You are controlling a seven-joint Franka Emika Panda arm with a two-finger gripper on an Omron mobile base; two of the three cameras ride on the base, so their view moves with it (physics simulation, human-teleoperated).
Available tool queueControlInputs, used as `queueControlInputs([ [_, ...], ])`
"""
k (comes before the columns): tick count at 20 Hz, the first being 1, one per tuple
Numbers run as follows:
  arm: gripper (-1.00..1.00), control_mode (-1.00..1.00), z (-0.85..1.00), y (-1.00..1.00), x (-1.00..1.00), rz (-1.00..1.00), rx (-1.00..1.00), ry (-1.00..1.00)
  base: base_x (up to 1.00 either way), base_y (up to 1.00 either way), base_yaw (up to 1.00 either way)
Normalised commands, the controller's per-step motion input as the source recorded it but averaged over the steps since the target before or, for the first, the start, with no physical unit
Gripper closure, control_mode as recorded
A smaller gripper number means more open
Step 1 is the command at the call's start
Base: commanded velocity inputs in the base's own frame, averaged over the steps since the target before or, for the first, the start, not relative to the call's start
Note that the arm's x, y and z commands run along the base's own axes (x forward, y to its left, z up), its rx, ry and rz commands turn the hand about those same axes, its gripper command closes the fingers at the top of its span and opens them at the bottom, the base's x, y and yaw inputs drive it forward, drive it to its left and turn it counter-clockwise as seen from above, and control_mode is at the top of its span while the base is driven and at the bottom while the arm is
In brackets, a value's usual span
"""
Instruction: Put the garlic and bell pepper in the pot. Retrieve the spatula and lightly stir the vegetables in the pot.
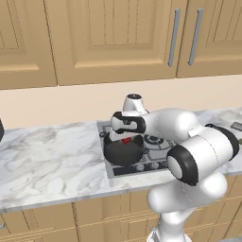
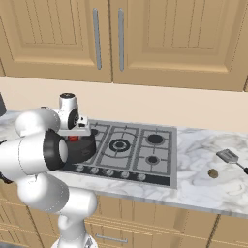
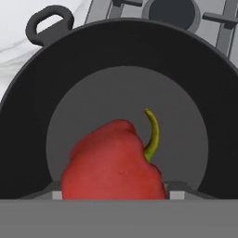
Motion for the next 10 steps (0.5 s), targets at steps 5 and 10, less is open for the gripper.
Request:
queueControlInputs([
  [5, -1.0, -1.0, 0.0, 0.01, 0.0, 0.0, 0.0, 0.0, 0.0, 0.0, 0.0],
  [10, -1.0, -1.0, 0.0, 0.0, 0.0, 0.0, 0.0, 0.0, 0.0, 0.0, 0.0],
])
